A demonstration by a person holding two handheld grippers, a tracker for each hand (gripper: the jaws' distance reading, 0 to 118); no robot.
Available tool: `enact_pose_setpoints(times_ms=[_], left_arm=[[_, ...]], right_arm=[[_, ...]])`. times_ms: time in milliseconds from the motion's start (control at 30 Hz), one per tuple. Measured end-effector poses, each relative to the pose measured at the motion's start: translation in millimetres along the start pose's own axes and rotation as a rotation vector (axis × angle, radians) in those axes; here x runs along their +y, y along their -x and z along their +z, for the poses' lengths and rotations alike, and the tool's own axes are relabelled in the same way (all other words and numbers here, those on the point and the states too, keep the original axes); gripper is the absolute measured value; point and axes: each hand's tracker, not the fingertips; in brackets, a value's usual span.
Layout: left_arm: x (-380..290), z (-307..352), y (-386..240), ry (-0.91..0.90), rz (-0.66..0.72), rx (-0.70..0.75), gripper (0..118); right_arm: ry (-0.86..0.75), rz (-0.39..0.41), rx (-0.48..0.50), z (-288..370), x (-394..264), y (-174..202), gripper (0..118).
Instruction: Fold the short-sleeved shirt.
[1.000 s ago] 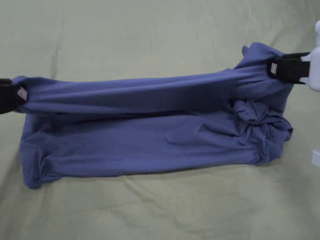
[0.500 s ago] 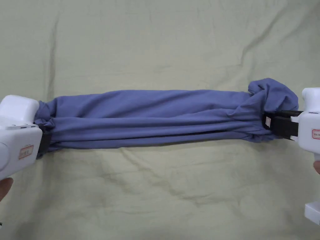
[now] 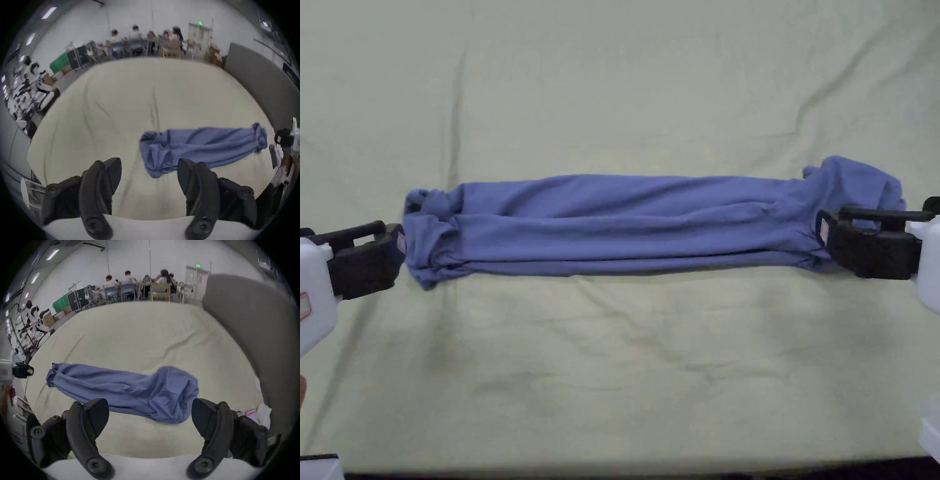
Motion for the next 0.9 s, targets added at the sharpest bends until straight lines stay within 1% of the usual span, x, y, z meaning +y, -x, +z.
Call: enact_pose_setpoints(times_ms=[33,67,133,167,200,233,267,300,333,400,467,500,533,567,600,633,667,733,767,833,867,900], left_arm=[[-4.7,18.6,1.0,-0.065,0.016,-0.005,93],[-8.2,32.8,-3.3,-0.108,0.019,-0.004,93],[-12.1,41.8,-0.4,-0.119,0.002,-0.01,94],[-14.5,40.6,4.8,-0.085,0.006,-0.095,94],[-15.5,33.1,11.7,-0.047,0.019,-0.135,79],[-16.7,28.0,13.4,-0.036,0.04,-0.148,36],[-20.6,23.2,11.9,-0.069,0.048,-0.117,0],[-21.2,21.5,11.1,-0.071,0.057,-0.081,0],[-15.5,15.3,12.4,-0.043,0.054,-0.102,0],[-8.3,-1.7,11.2,-0.009,0.052,-0.112,0],[3.8,-32.5,11.1,0.051,-0.013,-0.052,0],[9.4,-48.4,10.6,0.078,-0.025,-0.037,16],[14.6,-63.3,11.6,0.103,-0.03,-0.047,43],[19.9,-82.3,13.3,0.139,-0.007,-0.087,77],[23.2,-99.1,12.4,0.153,0.022,-0.124,83],[25.0,-113.7,12.3,0.151,0.057,-0.157,83],[26.2,-134.5,9.4,0.193,0.08,-0.188,83],[20.2,-169.8,-0.4,0.27,0.03,-0.188,83],[14.9,-189.0,-6.1,0.29,-0.018,-0.153,83],[5.2,-215.1,-8.6,0.337,-0.069,-0.144,85],[5.1,-205.8,-6.8,0.296,-0.029,-0.162,82],[6.8,-197.5,-5.5,0.239,0.021,-0.167,61]], right_arm=[[-0.029,0.025,-0.024,8.2,-4.0,8.6,110],[-0.032,0.045,-0.043,14.7,-7.0,17.9,110],[-0.044,0.075,-0.072,23.2,-14.8,33.7,109],[-0.045,0.1,-0.049,23.2,-18.7,39.3,93],[-0.042,0.102,-0.046,23.9,-20.3,45.1,54],[-0.044,0.095,-0.04,20.8,-22.2,47.8,2],[-0.1,0.078,-0.041,23.5,-28.1,51.1,3],[-0.063,0.072,-0.005,16.7,-25.6,49.1,3],[-0.031,0.061,0.03,12.4,-24.7,48.9,3],[-0.058,0.046,0.032,8.2,-26.9,48.2,3],[-0.044,0.037,0.053,8.2,-19.0,48.6,3],[-0.045,0.034,0.059,6.7,-19.4,48.6,3],[-0.045,0.034,0.061,5.1,-19.8,49.1,3],[-0.039,0.037,0.061,3.8,-17.8,49.0,3],[-0.032,0.046,0.058,1.2,-18.9,49.7,3],[-0.024,0.053,0.055,-1.3,-20.0,50.1,3],[-0.009,0.063,0.05,-4.7,-21.9,50.4,3],[0.016,0.075,0.044,-6.2,-18.5,54.3,3],[0.028,0.077,0.046,-9.0,-19.8,54.0,3],[0.051,0.073,0.051,-15.0,-24.6,50.4,3],[0.06,0.073,0.048,-16.5,-26.0,49.5,3],[0.066,0.075,0.043,-17.5,-27.2,49.0,3]])
